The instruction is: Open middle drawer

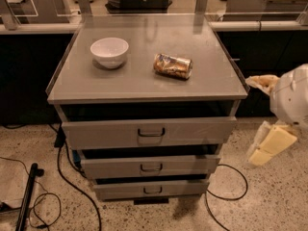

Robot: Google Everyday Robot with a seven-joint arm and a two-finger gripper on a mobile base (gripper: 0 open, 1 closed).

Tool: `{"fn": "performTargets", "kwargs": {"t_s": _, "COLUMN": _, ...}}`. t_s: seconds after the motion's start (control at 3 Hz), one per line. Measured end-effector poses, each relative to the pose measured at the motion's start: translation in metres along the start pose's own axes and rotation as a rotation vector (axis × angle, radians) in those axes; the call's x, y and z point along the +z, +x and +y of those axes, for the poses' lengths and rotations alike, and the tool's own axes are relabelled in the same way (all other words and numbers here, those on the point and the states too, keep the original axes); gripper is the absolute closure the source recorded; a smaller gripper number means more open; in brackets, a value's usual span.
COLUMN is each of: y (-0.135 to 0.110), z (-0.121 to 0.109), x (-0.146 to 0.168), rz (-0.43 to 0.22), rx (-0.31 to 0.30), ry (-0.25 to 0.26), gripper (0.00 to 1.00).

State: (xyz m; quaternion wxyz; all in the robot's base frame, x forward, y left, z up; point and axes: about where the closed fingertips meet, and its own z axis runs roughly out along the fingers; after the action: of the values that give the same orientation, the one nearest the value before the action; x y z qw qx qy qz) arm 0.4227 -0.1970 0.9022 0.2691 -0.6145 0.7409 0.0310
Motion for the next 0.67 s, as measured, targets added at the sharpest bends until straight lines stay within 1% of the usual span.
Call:
{"fn": "performTargets", "kwargs": {"t_s": 0.33, "y": 0.007, "z": 0.025, "x": 0.029, "rz": -0.127, "rx": 0.009, "ry": 0.007, "gripper": 0.0}}
{"fn": "performTargets", "kwargs": {"t_s": 0.67, "y": 0.019, "z": 0.057, "x": 0.075, "rz": -0.152, "rx": 0.037, "ry": -0.055, "gripper": 0.0}}
